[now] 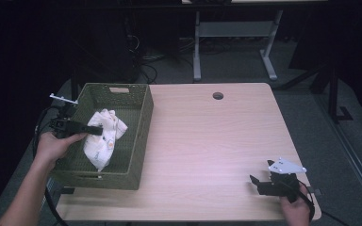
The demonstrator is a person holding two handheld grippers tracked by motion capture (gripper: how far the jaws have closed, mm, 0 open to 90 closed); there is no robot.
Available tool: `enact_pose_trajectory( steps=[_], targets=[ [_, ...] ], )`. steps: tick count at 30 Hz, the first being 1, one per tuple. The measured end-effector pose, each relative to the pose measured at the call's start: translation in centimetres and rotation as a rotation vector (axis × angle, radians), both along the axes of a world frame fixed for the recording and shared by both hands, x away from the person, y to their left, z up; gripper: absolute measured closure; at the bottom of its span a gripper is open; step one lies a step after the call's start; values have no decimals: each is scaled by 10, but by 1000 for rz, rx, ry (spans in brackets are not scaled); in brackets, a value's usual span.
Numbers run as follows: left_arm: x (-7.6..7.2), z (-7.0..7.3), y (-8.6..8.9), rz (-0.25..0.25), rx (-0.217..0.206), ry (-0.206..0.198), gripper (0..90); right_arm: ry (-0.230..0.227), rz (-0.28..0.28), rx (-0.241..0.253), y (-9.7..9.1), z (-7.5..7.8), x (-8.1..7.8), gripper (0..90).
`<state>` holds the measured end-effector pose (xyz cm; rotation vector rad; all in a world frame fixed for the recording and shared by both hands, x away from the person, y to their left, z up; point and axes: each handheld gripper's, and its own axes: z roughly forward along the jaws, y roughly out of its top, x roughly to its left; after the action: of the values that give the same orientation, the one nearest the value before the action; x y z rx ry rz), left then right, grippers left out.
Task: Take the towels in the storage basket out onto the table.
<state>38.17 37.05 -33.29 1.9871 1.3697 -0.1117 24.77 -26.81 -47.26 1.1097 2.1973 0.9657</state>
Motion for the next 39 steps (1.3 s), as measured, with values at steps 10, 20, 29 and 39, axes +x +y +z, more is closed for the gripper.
enact_pose_trajectory(
  steps=[10,20,29,39],
  targets=[
    [-4,14,2,2,-91,-18,729,-1,-2,1,0,0,0,137],
    [-8,28,-10,10,-139,-38,729,0,-1,1,0,0,0,137],
    [-8,42,-21,-13,-163,-40,729,0,-3,5,0,0,0,137],
    [-7,54,-35,-36,-172,-47,728,1,0,1,0,0,0,137]
  ],
)
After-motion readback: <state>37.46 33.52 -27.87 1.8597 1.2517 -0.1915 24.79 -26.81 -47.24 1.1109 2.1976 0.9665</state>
